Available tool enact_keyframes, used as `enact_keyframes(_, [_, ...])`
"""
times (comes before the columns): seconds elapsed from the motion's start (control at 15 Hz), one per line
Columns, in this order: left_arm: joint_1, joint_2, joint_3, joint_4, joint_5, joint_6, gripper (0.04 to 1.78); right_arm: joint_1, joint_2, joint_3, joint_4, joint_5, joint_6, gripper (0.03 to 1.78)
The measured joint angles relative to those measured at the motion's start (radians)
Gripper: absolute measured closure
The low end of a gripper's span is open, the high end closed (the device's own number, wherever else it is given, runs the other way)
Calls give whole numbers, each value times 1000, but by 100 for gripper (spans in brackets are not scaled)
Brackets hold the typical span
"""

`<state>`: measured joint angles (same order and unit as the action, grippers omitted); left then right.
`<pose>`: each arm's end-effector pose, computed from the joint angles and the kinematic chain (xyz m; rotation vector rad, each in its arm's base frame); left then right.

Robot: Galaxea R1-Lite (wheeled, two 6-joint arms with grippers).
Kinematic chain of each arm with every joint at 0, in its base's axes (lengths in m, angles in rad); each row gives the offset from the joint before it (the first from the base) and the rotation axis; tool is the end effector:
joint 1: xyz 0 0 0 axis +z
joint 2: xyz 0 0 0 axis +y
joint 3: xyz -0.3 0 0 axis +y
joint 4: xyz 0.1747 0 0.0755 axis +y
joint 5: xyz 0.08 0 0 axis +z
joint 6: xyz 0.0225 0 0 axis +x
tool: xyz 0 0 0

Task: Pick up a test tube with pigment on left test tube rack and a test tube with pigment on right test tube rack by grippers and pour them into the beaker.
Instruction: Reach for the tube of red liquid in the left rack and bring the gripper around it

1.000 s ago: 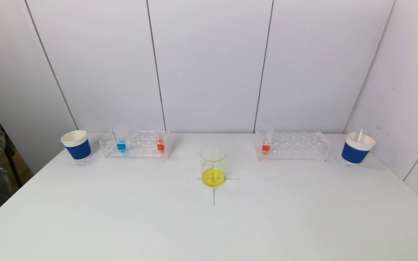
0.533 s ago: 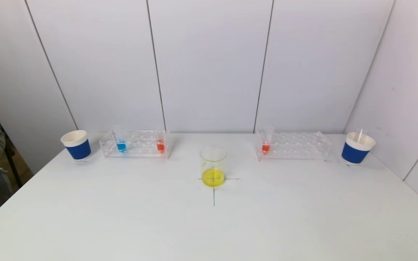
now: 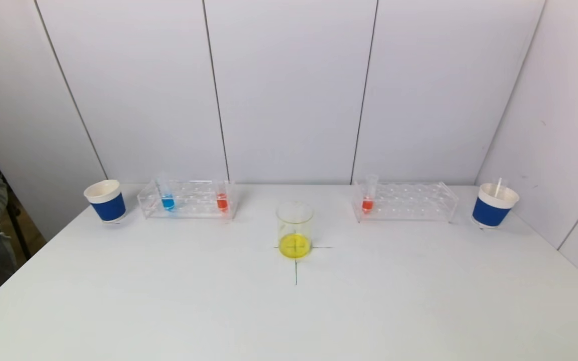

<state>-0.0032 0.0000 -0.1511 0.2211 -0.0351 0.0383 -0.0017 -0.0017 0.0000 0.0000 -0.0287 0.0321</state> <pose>-0.0364 -0.0007 0.0938 0.0372 0.0693 -0.0396 -0.0229 -0.0006 0.0755 0.0321 -0.0022 -0.0304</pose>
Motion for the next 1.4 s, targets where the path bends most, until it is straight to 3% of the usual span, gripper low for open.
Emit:
enact_keyframes(0.47, [4, 90, -209, 46, 3, -1, 5, 0, 0, 0, 0, 0, 0, 5])
enact_keyframes(0.8, [4, 304, -362, 11, 5, -1, 5, 0, 0, 0, 0, 0, 0, 5])
enact_keyframes(1.4, [-12, 889, -444, -464, 4, 18, 5, 0, 0, 0, 0, 0, 0, 5])
